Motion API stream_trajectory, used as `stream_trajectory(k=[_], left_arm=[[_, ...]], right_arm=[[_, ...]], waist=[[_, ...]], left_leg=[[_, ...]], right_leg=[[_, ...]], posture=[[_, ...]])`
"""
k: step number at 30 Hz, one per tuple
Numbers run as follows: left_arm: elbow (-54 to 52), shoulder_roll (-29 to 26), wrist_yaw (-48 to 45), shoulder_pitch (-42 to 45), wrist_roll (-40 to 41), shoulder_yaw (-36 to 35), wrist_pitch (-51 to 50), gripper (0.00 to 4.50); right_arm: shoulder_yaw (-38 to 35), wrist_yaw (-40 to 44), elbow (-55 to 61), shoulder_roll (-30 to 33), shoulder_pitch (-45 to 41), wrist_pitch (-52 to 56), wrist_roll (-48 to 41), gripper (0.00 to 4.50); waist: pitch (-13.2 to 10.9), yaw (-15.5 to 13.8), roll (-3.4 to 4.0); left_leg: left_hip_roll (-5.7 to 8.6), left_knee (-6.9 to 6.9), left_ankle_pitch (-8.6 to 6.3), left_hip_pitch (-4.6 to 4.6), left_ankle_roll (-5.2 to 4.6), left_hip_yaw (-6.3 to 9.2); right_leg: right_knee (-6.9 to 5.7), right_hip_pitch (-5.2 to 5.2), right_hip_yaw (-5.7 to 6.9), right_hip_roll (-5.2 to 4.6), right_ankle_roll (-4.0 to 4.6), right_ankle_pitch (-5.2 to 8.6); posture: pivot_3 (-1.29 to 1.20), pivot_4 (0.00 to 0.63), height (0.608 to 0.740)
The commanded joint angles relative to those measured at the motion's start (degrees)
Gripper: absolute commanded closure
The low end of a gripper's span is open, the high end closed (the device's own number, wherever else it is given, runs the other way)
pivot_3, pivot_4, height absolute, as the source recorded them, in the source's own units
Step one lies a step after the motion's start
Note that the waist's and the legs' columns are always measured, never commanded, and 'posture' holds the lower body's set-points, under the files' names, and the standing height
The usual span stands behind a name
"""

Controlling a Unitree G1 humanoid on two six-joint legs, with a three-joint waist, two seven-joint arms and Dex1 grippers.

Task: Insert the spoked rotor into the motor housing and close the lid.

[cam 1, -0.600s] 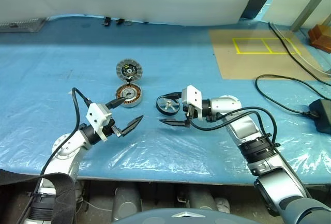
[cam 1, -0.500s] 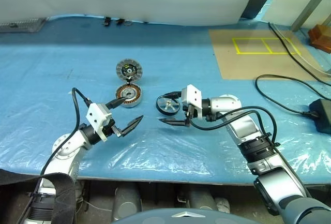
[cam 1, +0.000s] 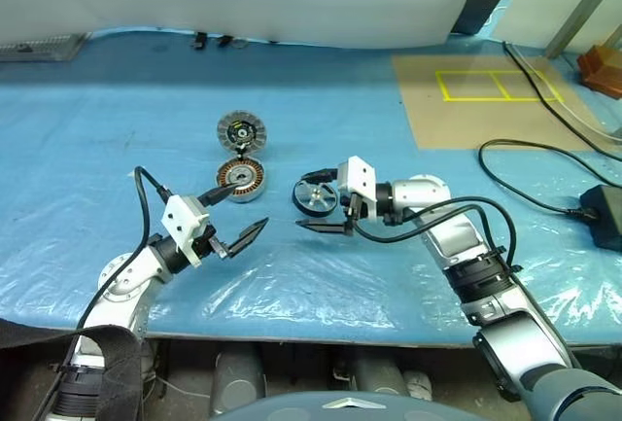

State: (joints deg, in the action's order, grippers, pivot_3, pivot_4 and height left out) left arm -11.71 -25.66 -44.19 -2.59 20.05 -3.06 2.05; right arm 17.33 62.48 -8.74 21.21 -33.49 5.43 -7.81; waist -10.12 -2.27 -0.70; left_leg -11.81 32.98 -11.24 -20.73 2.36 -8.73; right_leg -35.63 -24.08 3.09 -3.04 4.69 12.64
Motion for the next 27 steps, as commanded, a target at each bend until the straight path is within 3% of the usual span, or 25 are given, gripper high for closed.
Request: stream_trajectory(k=[1, 14, 27], left_arm=[[-3.2, -0.2, 1.4, -2.0, 0.2, -1.6, 0.4, 0.02], [-10.8, 0.1, 7.5, -15.1, -0.1, -8.2, 1.7, 0.02], [-13.0, 3.5, 11.0, -21.0, -2.1, -8.2, 5.2, 0.02]], right_arm=[[1.3, -0.5, -1.3, -2.4, -4.2, -2.0, 1.3, 0.00], [9.1, 1.0, -24.5, -12.6, -25.5, 1.5, 11.4, 0.00], [12.7, -1.3, -49.1, -21.9, -38.3, -2.9, 21.0, 0.00]], waist=[[0.0, 0.1, 0.00], [0.0, 0.0, 0.03], [-0.2, 0.0, 0.25]], left_leg=[[-0.01, 0.00, 0.00, 0.01, 0.00, 0.00], [-0.02, -0.02, -0.01, -0.05, 0.01, 0.00], [-0.08, -0.01, -0.02, -0.10, 0.01, -0.02]], right_leg=[[0.00, 0.00, 0.00, 0.00, 0.00, 0.00], [0.04, -0.04, 0.01, 0.00, 0.02, 0.01], [-0.02, -0.12, 0.01, 0.00, 0.05, 0.02]], posture=[[0.00, 0.150, 0.740], [0.00, 0.150, 0.740], [0.00, 0.150, 0.740]])
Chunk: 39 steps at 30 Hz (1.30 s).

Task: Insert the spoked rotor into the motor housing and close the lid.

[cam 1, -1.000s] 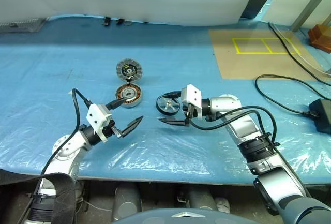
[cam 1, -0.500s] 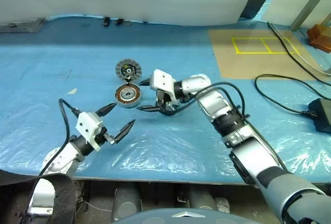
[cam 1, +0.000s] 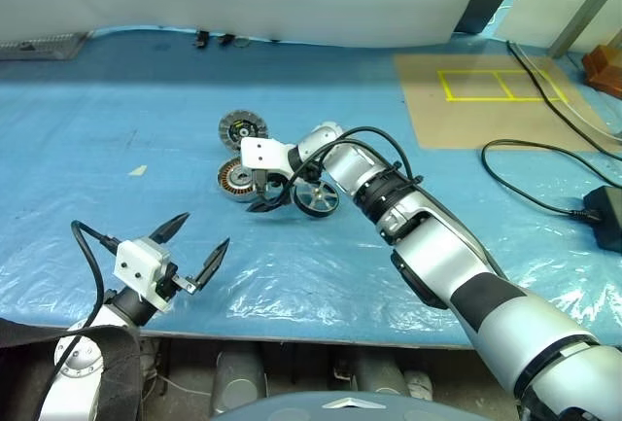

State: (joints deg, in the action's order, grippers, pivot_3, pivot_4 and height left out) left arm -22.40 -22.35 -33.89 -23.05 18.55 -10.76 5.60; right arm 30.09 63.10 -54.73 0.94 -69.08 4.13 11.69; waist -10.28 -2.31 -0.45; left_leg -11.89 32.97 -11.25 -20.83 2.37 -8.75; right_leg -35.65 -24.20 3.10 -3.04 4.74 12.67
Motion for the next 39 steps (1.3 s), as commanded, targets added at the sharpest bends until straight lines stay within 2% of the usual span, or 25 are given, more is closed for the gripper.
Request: stream_trajectory(k=[1, 11, 28, 32, 35, 36, 39], left_arm=[[-2.3, 0.4, 0.8, -0.7, -0.7, -0.5, 1.9, 0.02], [-2.0, 1.0, 1.1, -1.9, -1.2, -0.2, 2.9, 0.02], [-1.5, 0.9, 1.3, -1.4, -1.2, 0.0, 2.5, 0.02], [-2.0, 0.7, 1.4, -1.1, -1.2, 0.1, 1.9, 0.00], [-2.6, 0.4, 1.6, -1.0, -1.1, -0.1, 1.4, 0.00], [-2.9, 0.4, 1.6, -1.0, -1.0, -0.1, 1.2, 0.00], [-3.3, 0.3, 1.7, -1.0, -1.0, 0.0, 0.8, 0.00]], right_arm=[[-0.4, -3.5, -4.6, -2.2, -3.2, -2.3, 2.0, 0.00], [-2.3, -10.3, -12.5, -6.8, -6.0, -6.8, 4.0, 0.00], [-1.2, -12.1, -21.2, -10.1, -6.8, -2.8, 10.7, 0.00], [-0.5, -12.4, -21.6, -10.0, -7.4, -3.5, 12.4, 1.21], [-0.2, -11.7, -21.3, -9.5, -7.4, -4.5, 13.3, 2.29], [-0.4, -10.4, -21.0, -9.4, -7.3, -4.6, 13.1, 2.48], [-0.7, -6.9, -20.0, -9.0, -6.8, -5.1, 12.4, 2.52]], waist=[[0.0, 0.0, 0.01], [-0.1, 0.1, 0.17], [-0.1, -0.2, 0.40], [-0.1, -0.3, 0.41], [0.0, -0.2, 0.47], [0.0, -0.1, 0.49], [0.0, 0.0, 0.53]], left_leg=[[-0.01, 0.00, 0.00, 0.00, 0.00, 0.00], [-0.03, -0.01, 0.00, 0.00, 0.00, -0.02], [-0.02, 0.00, 0.00, 0.14, 0.00, -0.03], [-0.01, 0.01, 0.00, 0.13, 0.00, -0.03], [-0.01, 0.00, 0.00, 0.14, 0.01, -0.03], [-0.01, 0.00, 0.00, 0.18, 0.00, -0.03], [-0.02, 0.00, -0.01, 0.29, 0.00, -0.02]], right_leg=[[0.00, 0.00, 0.00, 0.00, 0.01, 0.00], [-0.06, -0.06, 0.00, 0.01, 0.04, 0.02], [-0.12, 0.03, -0.01, -0.01, 0.05, 0.03], [-0.12, 0.04, -0.01, -0.02, 0.05, 0.03], [-0.12, 0.04, -0.01, -0.02, 0.06, 0.03], [-0.12, 0.06, -0.01, -0.02, 0.06, 0.03], [-0.16, 0.11, -0.02, -0.02, 0.06, 0.02]], posture=[[0.00, 0.150, 0.740], [0.00, 0.150, 0.740], [0.00, 0.150, 0.740], [0.00, 0.150, 0.740], [0.00, 0.150, 0.740], [0.00, 0.150, 0.740], [0.00, 0.150, 0.740]])
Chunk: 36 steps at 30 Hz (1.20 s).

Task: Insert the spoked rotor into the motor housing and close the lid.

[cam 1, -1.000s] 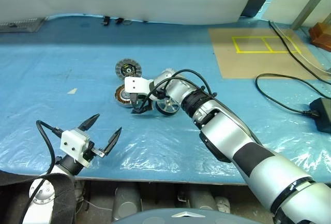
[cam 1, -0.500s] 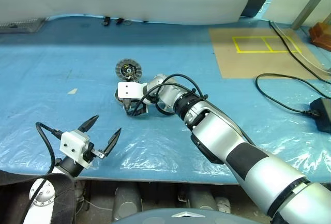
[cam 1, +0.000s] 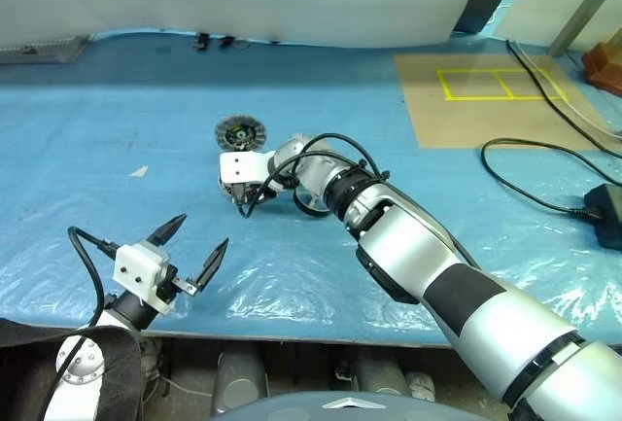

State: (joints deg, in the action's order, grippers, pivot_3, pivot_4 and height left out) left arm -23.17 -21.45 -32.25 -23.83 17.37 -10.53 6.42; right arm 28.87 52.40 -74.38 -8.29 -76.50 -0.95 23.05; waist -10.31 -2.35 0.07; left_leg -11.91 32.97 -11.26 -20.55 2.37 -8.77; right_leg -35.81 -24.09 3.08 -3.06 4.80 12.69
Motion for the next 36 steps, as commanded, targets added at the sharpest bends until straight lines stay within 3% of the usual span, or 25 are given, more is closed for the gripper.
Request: stream_trajectory(k=[1, 7, 13, 18, 25, 26, 32, 36], left_arm=[[-2.8, -0.8, 0.0, -0.2, 0.1, -0.2, -0.3, 0.00], [-4.2, -1.7, -0.4, 0.0, 0.7, -0.2, -1.7, 0.00], [-5.1, -2.4, -1.1, -1.8, 1.5, -1.3, -2.2, 0.00], [-5.2, -2.7, -1.2, -1.9, 1.7, -1.3, -2.5, 0.00], [-3.9, -2.6, -1.5, -0.3, 1.2, -0.3, -2.5, 0.00], [-3.5, -2.7, -1.6, 0.0, 1.2, -0.2, -2.3, 0.00], [-1.7, -2.5, -2.5, 0.9, 1.0, -0.1, -1.5, 0.00], [-1.4, -2.5, -2.9, 0.9, 1.0, -0.2, -1.2, 0.00]], right_arm=[[0.6, 5.5, 0.3, 0.6, 1.0, -0.1, 0.9, 2.52], [1.5, 17.2, 10.1, 3.7, 6.5, 2.1, -0.6, 2.52], [6.1, 26.8, 35.5, 8.3, 19.2, 12.2, -1.0, 2.52], [8.9, 27.0, 47.1, 9.4, 24.7, 19.2, -0.6, 2.52], [9.4, 24.2, 48.8, 9.9, 24.6, 18.3, -1.1, 2.52], [9.3, 24.5, 49.3, 10.1, 24.5, 18.3, -1.5, 1.86], [6.7, 22.9, 50.7, 9.4, 21.1, 19.4, -3.8, 0.03], [6.5, 23.3, 52.2, 10.4, 20.0, 19.2, -4.7, 0.03]], waist=[[0.0, 0.0, 0.00], [0.0, -0.1, -0.03], [0.1, -0.1, -0.06], [0.2, 0.0, -0.06], [0.2, 0.1, -0.08], [0.2, 0.1, -0.08], [0.1, 0.1, -0.09], [0.1, 0.1, -0.09]], left_leg=[[0.00, 0.00, 0.00, 0.03, 0.00, 0.00], [0.00, -0.02, 0.00, -0.04, 0.00, 0.00], [-0.01, -0.06, 0.00, 0.02, -0.01, 0.00], [0.00, -0.23, 0.00, 0.49, -0.01, 0.02], [0.01, -0.28, -0.01, 0.86, 0.00, 0.09], [0.01, -0.30, -0.01, 0.86, 0.00, 0.09], [0.01, -0.30, -0.01, 0.80, 0.00, 0.08], [0.01, -0.29, -0.01, 0.66, 0.00, 0.07]], right_leg=[[0.00, 0.02, 0.00, 0.00, 0.00, 0.00], [0.09, 0.02, 0.00, 0.00, 0.00, 0.00], [0.10, 0.06, 0.00, 0.01, 0.02, 0.02], [0.13, 0.36, -0.09, 0.02, 0.01, 0.03], [0.17, 0.68, -0.20, 0.02, -0.38, 0.27], [0.17, 0.68, -0.20, 0.02, -0.36, 0.26], [0.20, 0.64, -0.19, 0.02, -0.09, 0.10], [0.18, 0.48, -0.19, 0.02, -0.05, 0.08]], posture=[[0.00, 0.150, 0.740], [0.00, 0.150, 0.740], [0.00, 0.150, 0.740], [0.00, 0.150, 0.740], [0.00, 0.150, 0.740], [0.00, 0.150, 0.740], [0.00, 0.150, 0.740], [0.00, 0.150, 0.740]])
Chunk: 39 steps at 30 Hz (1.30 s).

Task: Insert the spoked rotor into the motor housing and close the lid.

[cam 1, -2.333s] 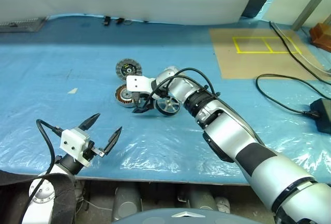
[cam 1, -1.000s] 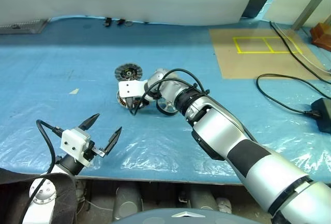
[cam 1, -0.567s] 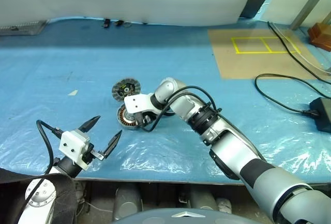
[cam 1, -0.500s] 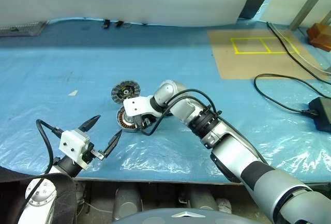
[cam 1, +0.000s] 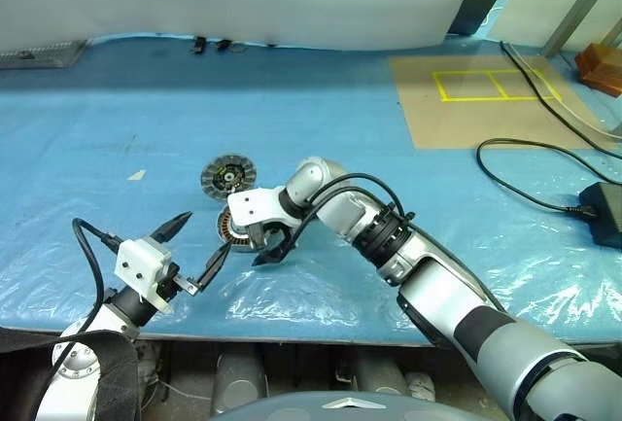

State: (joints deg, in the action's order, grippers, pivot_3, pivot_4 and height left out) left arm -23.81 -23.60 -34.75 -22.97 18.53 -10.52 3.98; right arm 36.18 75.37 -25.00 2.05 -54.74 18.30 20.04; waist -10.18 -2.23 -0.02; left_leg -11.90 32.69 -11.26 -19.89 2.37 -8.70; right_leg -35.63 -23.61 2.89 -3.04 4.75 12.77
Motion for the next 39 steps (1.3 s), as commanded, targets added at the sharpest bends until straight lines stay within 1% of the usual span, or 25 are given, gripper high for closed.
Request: stream_trajectory(k=[1, 7, 10, 12, 16, 19, 24, 26, 28, 34, 39], left_arm=[[-0.9, -0.4, -0.4, -0.2, 0.0, -0.4, 1.1, 0.00], [-2.2, 0.0, 0.7, -3.2, 1.2, -2.6, 0.4, 0.00], [-2.0, 2.0, 2.6, -6.0, 2.6, -5.4, 1.2, 0.00], [-1.9, 3.0, 3.1, -8.0, 2.2, -6.1, 1.5, 0.00], [-1.3, 7.4, 5.4, -11.3, 3.7, -7.9, 3.2, 0.00], [0.8, 10.3, 6.7, -12.4, 4.2, -8.7, 4.3, 0.00], [6.7, 13.1, 9.1, -9.5, 4.1, -10.1, 5.4, 0.00], [9.3, 13.9, 11.1, -7.6, 3.9, -11.3, 5.8, 0.00], [10.8, 14.0, 12.3, -6.5, 2.4, -11.3, 6.0, 0.00], [12.7, 14.8, 14.7, -3.8, 0.5, -8.9, 4.4, 0.00], [10.4, 14.4, 14.5, -5.6, 0.1, -6.6, 0.9, 0.00]], right_arm=[[-1.1, 0.4, 3.5, 0.3, -1.9, 0.1, -2.2, 0.03], [-3.0, 0.3, 8.4, 3.3, -0.7, -2.7, -6.1, 0.03], [-5.6, 0.7, 11.5, 5.4, 2.0, -8.9, -10.7, 0.03], [-7.6, -0.5, 12.3, 5.7, 3.2, -8.9, -12.9, 0.03], [-11.8, -3.0, 12.5, 6.9, 5.4, -12.1, -17.0, 0.03], [-15.0, -4.8, 13.3, 7.2, 7.6, -11.8, -20.5, 0.03], [-18.3, -9.5, 14.7, 7.2, 11.1, -10.5, -23.6, 0.03], [-18.5, -11.4, 14.9, 8.1, 12.6, -10.7, -22.9, 0.03], [-18.1, -12.0, 16.3, 9.2, 14.2, -10.3, -22.7, 0.03], [-17.0, -13.3, 20.9, 11.4, 17.2, -7.9, -22.7, 0.03], [-17.2, -15.8, 23.4, 11.9, 18.2, -5.3, -22.9, 0.03]], waist=[[0.0, 0.0, 0.00], [0.0, 0.0, -0.03], [0.0, 0.0, -0.10], [0.0, 0.0, -0.13], [0.0, 0.0, -0.19], [0.0, -0.1, -0.23], [0.0, -0.1, -0.28], [0.0, -0.2, -0.32], [0.0, -0.2, -0.38], [0.0, -0.2, -0.48], [0.0, -0.1, -0.51]], left_leg=[[0.00, 0.00, 0.00, -0.04, 0.00, 0.00], [0.00, -0.02, 0.00, -0.28, 0.00, -0.03], [0.00, -0.01, 0.00, -0.26, 0.00, -0.06], [0.00, -0.01, 0.00, -0.26, 0.00, -0.09], [0.01, -0.01, 0.00, -0.25, 0.00, -0.08], [0.00, -0.01, 0.00, -0.24, -0.01, -0.08], [0.02, -0.02, 0.00, -0.24, -0.01, -0.07], [0.02, -0.02, 0.00, -0.22, -0.01, -0.06], [0.02, -0.02, 0.00, -0.20, -0.01, -0.06], [0.03, -0.02, 0.00, -0.22, -0.01, -0.04], [0.03, -0.02, 0.00, -0.19, -0.01, -0.02]], right_leg=[[0.00, -0.03, 0.00, 0.00, 0.01, 0.00], [0.01, -0.28, 0.00, 0.01, 0.03, -0.02], [0.02, -0.28, 0.00, 0.01, 0.03, -0.02], [0.06, -0.26, 0.00, 0.01, 0.02, -0.01], [0.07, -0.27, 0.00, 0.01, 0.00, -0.01], [0.10, -0.24, 0.00, 0.02, -0.01, 0.00], [0.12, -0.21, 0.00, 0.02, -0.04, 0.01], [0.12, -0.20, 0.00, 0.02, -0.31, 0.16], [0.12, -0.16, 0.01, 0.03, -0.30, 0.15], [0.20, -0.12, 0.03, 0.02, -0.15, 0.04], [0.19, -0.10, 0.03, 0.03, -0.35, 0.16]], posture=[[0.00, 0.150, 0.740], [0.00, 0.150, 0.740], [0.00, 0.150, 0.740], [0.00, 0.150, 0.740], [0.00, 0.150, 0.740], [0.00, 0.150, 0.740], [0.00, 0.150, 0.740], [0.00, 0.150, 0.740], [0.00, 0.150, 0.740], [0.00, 0.150, 0.740], [0.00, 0.150, 0.740]])
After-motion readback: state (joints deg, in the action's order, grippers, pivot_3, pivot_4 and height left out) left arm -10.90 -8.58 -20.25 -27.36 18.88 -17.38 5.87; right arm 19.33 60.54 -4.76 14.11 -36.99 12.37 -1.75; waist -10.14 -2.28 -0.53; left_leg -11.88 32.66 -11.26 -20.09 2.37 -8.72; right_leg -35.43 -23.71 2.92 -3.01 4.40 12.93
